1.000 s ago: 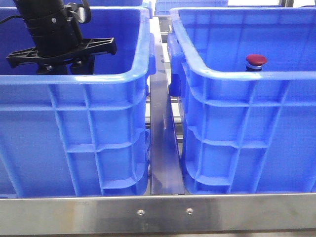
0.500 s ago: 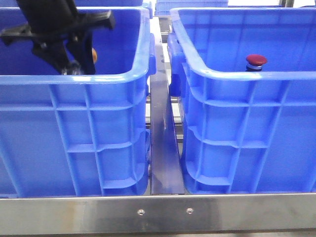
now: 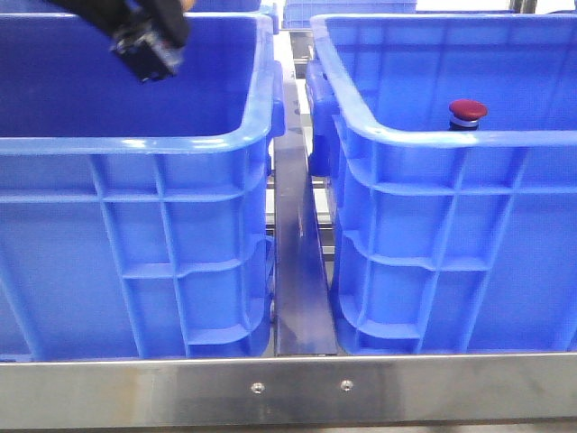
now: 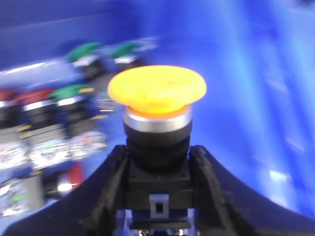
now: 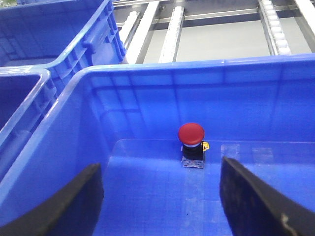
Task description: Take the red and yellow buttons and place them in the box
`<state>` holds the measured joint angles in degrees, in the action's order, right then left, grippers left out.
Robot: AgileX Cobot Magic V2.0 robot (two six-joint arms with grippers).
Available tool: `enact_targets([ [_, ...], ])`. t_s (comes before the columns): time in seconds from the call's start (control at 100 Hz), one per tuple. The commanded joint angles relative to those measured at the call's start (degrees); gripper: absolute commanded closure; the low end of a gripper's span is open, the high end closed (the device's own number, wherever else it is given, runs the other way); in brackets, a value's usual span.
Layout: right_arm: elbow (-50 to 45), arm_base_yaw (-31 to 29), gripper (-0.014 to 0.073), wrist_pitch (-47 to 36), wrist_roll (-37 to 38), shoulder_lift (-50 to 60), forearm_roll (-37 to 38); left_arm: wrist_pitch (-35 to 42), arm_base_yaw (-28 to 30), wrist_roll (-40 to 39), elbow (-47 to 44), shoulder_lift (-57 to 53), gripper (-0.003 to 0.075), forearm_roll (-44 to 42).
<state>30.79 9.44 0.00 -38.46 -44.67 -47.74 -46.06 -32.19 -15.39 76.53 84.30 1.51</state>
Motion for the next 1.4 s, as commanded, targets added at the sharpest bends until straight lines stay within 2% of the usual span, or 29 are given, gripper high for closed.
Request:
enact_targets([
  [0.0,1.4,-0.3,0.0069,-2.8,-0.5,0.1,0.5,3.5,-3.3,2.3,1.4,-3.1,0.0659,0.5],
  [0.24,1.4,-0.3,0.0069,-2.8,-0.5,0.1,0.5,3.5,-11.8,4.4,1.4,-3.0,0.0660,0.6],
  [0.38,1.4,-0.3,0.0069,-2.8,-0.5,0.1,0.5,3.5,-14.4,4.6,1.4,-3.0,0.0660,2.0],
  [1.09,1.4,-0.3,0.0069,-1.9,-0.4,0.1,-1.2,3.3,-16.2,5.2,1.4,-3.0,0.0660,2.1],
  [1.23,3.2,-0.3,0.0069,3.1,-0.4,-1.0,-3.3,3.2,-16.2,5.2,1.4,-3.0,0.0660,2.1],
  [1.39,11.2,-0.3,0.0069,19.0,1.3,-6.2,-6.2,3.0,-16.2,5.2,1.4,-3.0,0.0660,2.1],
])
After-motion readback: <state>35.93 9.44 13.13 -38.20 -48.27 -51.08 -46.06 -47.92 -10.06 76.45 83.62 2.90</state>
